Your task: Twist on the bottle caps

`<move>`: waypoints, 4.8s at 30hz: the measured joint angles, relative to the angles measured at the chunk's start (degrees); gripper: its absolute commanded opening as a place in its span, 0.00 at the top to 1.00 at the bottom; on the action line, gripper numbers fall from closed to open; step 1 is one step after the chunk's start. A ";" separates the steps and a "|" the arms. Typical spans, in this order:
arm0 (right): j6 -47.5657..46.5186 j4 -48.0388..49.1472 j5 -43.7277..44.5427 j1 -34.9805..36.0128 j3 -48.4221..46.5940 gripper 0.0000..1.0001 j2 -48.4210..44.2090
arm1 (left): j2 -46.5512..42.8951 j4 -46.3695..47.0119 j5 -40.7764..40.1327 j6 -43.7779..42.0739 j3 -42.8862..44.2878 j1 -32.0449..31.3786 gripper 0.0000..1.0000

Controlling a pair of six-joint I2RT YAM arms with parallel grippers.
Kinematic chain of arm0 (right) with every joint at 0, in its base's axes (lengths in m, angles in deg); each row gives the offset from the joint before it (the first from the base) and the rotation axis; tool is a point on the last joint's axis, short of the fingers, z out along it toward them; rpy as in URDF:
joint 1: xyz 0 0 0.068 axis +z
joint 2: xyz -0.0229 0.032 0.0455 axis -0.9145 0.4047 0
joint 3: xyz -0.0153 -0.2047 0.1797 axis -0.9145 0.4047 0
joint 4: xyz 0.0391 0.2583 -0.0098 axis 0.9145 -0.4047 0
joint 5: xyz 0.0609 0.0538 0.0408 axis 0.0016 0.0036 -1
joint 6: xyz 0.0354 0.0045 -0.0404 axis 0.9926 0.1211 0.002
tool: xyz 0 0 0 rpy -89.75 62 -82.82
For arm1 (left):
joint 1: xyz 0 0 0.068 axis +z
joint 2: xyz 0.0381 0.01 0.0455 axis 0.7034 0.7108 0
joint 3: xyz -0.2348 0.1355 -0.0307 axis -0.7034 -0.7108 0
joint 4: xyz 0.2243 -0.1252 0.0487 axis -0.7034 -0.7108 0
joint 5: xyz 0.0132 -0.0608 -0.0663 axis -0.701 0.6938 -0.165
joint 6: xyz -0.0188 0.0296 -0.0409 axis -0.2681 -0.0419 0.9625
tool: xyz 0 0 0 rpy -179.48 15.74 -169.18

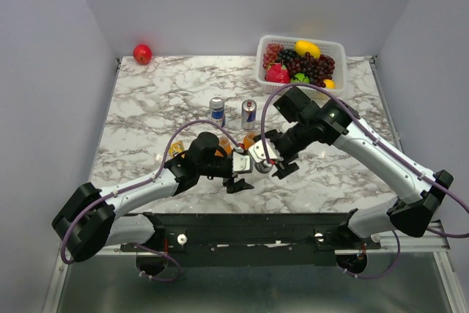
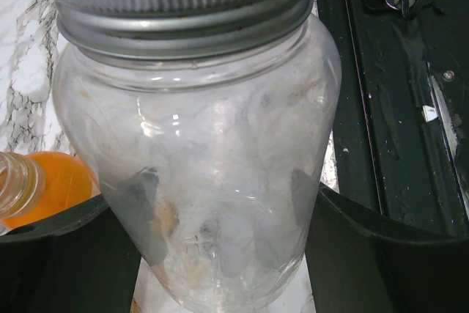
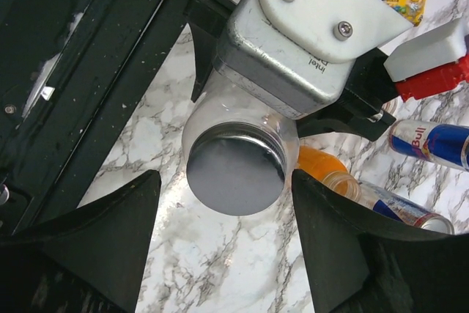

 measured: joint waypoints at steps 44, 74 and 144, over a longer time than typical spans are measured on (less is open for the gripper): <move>51.89 12.00 2.54 -6.27 -4.76 0.11 8.46 | -6.71 -3.54 -24.65 5.84 -1.62 -2.97 1.00; -1.05 5.44 -9.68 -1.73 2.38 0.16 -0.26 | -3.63 -18.88 1.11 -11.87 5.97 0.00 1.00; 47.58 34.86 -14.95 -5.42 9.62 0.66 -0.35 | -6.86 -1.97 -5.90 13.22 0.61 1.79 1.00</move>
